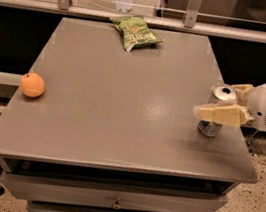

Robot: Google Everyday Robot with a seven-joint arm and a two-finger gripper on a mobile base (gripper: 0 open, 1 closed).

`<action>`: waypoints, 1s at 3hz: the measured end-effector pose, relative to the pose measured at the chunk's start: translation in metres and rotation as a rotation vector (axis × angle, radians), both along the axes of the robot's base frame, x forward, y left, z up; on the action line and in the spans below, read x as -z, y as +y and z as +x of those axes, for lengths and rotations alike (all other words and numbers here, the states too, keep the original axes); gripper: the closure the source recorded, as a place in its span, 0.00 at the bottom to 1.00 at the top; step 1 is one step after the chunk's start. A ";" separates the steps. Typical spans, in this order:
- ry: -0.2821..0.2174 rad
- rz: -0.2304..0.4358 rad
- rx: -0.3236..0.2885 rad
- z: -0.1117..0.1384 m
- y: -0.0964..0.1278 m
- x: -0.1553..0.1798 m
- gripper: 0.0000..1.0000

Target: Move redbull can near green jalapeno chip bag

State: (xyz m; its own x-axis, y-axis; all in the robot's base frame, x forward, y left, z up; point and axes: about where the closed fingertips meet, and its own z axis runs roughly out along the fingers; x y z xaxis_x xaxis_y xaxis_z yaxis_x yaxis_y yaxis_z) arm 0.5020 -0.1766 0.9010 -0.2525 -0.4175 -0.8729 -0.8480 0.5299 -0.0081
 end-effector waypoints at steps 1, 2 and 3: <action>-0.012 0.019 0.004 0.003 0.002 -0.002 0.63; -0.047 0.037 0.012 0.019 0.005 -0.015 0.86; -0.110 0.071 0.038 0.051 0.006 -0.053 1.00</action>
Offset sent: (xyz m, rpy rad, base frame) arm 0.0408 0.0031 0.0333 0.0605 -0.0979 -0.0330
